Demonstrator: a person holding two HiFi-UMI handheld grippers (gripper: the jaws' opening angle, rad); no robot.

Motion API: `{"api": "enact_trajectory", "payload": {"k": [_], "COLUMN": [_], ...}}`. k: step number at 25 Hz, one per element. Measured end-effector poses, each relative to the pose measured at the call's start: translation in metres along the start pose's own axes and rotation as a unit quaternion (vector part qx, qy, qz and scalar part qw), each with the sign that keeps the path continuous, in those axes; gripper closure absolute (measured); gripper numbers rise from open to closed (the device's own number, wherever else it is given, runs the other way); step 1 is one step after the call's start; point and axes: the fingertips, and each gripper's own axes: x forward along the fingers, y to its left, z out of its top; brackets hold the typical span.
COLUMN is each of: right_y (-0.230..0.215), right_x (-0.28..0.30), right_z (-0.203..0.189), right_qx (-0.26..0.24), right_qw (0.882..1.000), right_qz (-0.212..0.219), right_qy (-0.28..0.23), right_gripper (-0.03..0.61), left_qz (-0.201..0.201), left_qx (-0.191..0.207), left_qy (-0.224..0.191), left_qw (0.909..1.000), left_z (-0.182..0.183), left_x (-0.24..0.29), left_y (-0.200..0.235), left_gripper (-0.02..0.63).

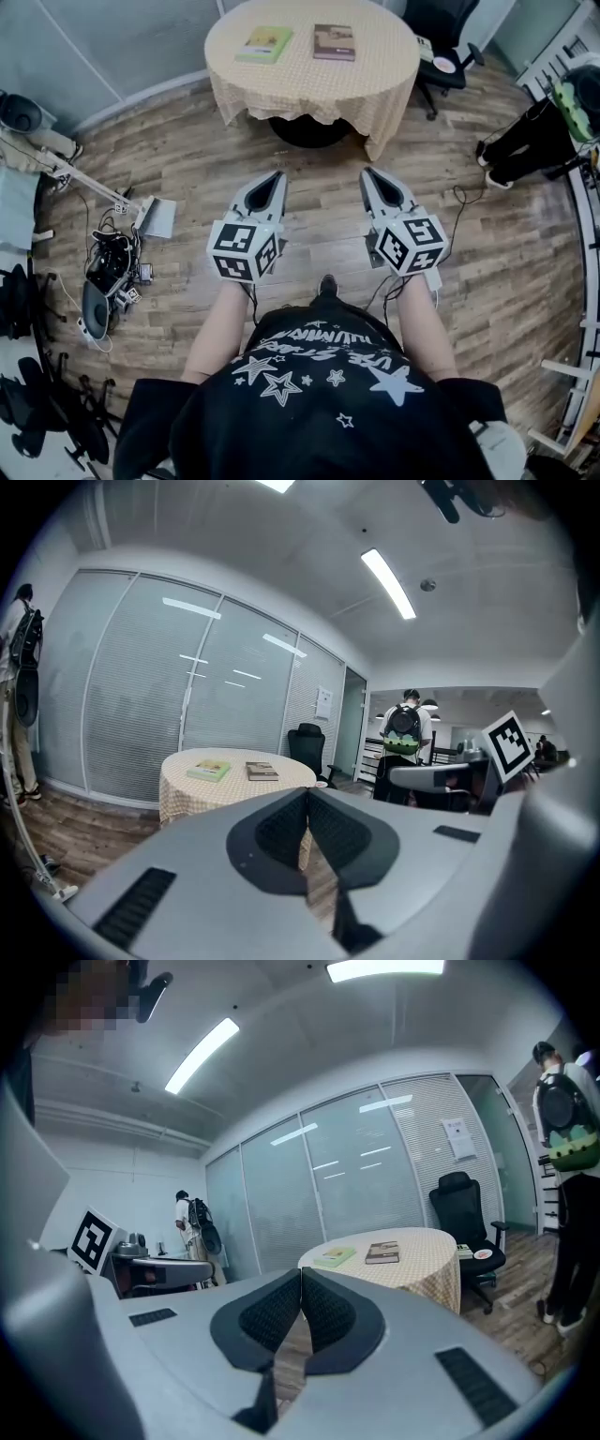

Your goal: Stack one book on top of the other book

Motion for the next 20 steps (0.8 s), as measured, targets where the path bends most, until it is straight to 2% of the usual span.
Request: {"api": "enact_trajectory", "payload": {"k": [4,8,20], "right_y": [-0.007,-0.014,-0.062], "right_x": [0.003,0.005,0.023], "right_z": [-0.004,0.001,0.006], "right_qx": [0.014,0.032,0.041], "right_qw": [1.0,0.999,0.998], "right_qz": [0.001,0.023,0.052], "right_qy": [0.0,-0.025,-0.019], "right_gripper": [0.551,0.551,0.549], "left_qz": [0.002,0.009,0.05], "left_qx": [0.002,0.003,0.005], "left_qy": [0.007,0.012,0.002], "left_qw": [1.0,0.9999,0.9988], "left_z": [-0.004,-0.005,0.003], "left_x": [0.006,0.014,0.048], "left_y": [-0.002,-0.003,-0.008], "left_gripper": [0.604,0.604,0.604]}}
